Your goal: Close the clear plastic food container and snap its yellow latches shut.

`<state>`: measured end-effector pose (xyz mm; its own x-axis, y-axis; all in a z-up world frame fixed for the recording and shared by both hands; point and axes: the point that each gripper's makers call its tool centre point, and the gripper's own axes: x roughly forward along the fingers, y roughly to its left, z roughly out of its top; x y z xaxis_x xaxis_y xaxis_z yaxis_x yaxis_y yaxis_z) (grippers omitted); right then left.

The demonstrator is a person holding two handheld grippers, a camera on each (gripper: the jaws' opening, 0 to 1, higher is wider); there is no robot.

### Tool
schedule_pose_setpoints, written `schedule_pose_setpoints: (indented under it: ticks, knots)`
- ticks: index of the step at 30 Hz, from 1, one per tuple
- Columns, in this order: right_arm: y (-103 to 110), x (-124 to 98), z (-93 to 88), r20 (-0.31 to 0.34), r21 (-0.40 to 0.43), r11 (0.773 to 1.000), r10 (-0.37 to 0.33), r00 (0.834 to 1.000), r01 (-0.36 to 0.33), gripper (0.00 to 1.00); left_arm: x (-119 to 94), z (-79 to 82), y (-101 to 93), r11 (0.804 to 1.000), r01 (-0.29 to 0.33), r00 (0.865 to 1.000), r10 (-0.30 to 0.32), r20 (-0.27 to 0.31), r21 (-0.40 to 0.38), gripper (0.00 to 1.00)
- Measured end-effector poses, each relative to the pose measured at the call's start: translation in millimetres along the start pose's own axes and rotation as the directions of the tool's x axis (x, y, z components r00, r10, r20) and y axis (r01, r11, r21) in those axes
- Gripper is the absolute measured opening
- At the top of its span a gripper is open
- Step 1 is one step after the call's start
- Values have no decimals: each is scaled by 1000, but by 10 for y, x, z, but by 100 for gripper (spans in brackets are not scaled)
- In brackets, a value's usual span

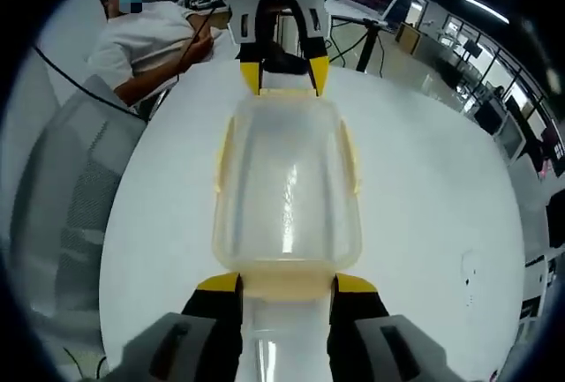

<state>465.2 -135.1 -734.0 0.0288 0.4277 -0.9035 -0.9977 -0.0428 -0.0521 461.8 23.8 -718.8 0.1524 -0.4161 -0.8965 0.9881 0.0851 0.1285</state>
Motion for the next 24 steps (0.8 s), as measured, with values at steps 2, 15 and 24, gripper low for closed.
schedule_pose_setpoints:
  ticks: [2, 15, 24]
  knots:
    - [-7, -32, -13, 1, -1, 1000, -2, 1000, 2, 36, -11, 42, 6, 1000, -2, 1000, 2, 1, -4, 36]
    - [-31, -229, -247, 3, -3, 1000, -4, 1000, 4, 36, 38, 344, 24, 1000, 6, 1000, -6, 5, -6, 36]
    - [-52, -352, -508, -4, -6, 1000, -3, 1000, 3, 36, 152, 606, 35, 1000, 8, 1000, -8, 20, -7, 36]
